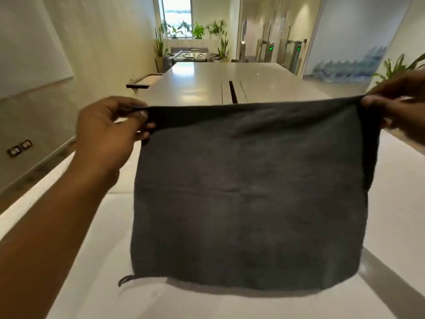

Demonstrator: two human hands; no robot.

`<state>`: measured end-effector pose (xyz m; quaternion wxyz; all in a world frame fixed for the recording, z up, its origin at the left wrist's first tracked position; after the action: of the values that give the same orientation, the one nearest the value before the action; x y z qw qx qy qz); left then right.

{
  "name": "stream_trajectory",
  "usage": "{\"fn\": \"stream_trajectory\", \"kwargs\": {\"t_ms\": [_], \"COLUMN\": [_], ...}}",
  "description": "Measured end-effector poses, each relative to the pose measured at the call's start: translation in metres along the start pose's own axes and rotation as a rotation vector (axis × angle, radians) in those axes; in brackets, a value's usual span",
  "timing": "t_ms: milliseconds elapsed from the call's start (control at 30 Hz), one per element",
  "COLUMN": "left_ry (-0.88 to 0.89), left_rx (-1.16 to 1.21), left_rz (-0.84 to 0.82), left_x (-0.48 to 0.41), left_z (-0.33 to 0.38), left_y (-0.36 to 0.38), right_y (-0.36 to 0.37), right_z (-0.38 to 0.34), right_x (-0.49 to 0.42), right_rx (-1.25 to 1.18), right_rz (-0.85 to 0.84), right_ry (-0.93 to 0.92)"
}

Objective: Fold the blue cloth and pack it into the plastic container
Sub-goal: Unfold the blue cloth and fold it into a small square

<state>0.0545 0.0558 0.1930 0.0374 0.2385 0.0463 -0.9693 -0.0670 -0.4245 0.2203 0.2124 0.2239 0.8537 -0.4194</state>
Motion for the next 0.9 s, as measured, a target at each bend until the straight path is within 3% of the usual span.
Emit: {"fn": "stream_trajectory", "kwargs": {"t_ms": [67, 200, 533, 900], "left_ry": [-0.074, -0.134, -0.244, -0.127], "left_rx": [-0.008, -0.094, -0.214, -0.395], "left_rz": [-0.026, -0.121, -0.204, -0.354], "left_x": [0.004, 0.026, 0.076, 0.123], "left_z": [-0.017, -0.049, -0.098, -0.104], "left_y": [0.004, 0.007, -0.015, -0.026], "right_y": [0.015, 0.048, 0.084, 0.105], "right_z": [-0.02, -0.017, 0.015, 0.023], "right_x": [0.012, 0.035, 0.115, 0.159], "right_rx": [-0.102, -0.169, -0.096, 0.032], "right_rz": [-0.104, -0.088, -0.151, -0.251], "right_ry": [0.181, 0.265, 0.291, 0.286]}}
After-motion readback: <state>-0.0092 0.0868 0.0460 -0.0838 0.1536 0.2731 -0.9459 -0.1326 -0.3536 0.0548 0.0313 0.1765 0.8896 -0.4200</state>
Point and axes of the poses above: each hand's wrist, its own x-axis away from the middle knuckle, its own y-axis out of the palm, z = x × y, the point moved 2 cm from there along -x, towards the middle knuckle, and after that the axes turned 1 degree about -y, right-handed, at the moved point
